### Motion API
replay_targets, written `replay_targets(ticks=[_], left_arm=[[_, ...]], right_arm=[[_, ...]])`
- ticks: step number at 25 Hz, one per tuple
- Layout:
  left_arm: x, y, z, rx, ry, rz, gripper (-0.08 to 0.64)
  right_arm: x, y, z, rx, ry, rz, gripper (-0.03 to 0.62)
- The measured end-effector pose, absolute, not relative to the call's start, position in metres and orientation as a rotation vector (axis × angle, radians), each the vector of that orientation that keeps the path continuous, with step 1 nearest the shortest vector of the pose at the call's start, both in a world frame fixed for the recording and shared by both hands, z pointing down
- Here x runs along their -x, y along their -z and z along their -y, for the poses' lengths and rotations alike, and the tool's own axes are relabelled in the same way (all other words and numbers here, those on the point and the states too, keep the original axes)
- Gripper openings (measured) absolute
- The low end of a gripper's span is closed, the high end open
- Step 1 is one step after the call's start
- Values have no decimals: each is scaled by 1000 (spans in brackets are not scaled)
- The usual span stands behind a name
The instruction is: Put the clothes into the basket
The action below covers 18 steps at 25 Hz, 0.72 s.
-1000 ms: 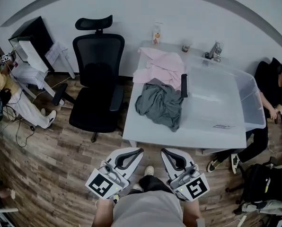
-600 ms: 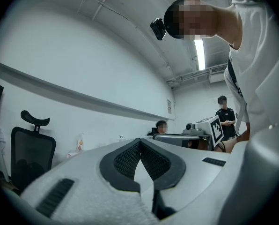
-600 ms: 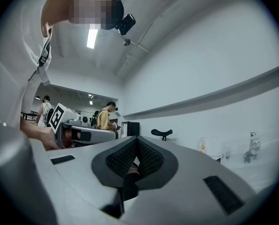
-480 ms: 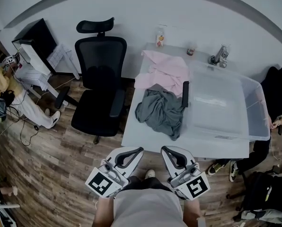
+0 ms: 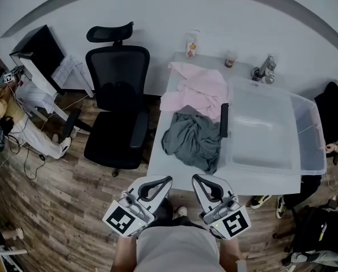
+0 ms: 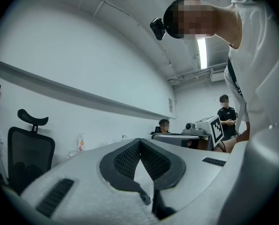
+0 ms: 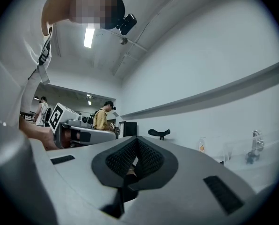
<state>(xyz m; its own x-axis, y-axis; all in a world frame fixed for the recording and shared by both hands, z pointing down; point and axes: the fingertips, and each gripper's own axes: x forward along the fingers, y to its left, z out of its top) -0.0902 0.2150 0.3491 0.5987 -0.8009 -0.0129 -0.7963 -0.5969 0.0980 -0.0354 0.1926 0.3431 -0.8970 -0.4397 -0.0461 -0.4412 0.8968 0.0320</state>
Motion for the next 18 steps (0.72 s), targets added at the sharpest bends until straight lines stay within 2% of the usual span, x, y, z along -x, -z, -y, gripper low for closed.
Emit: replay_targets(ticks=[18], left_arm=[[135, -370, -102, -2823, 79, 1113, 5]], right_arm=[[82, -365, -88, 960, -27, -3034, 5]])
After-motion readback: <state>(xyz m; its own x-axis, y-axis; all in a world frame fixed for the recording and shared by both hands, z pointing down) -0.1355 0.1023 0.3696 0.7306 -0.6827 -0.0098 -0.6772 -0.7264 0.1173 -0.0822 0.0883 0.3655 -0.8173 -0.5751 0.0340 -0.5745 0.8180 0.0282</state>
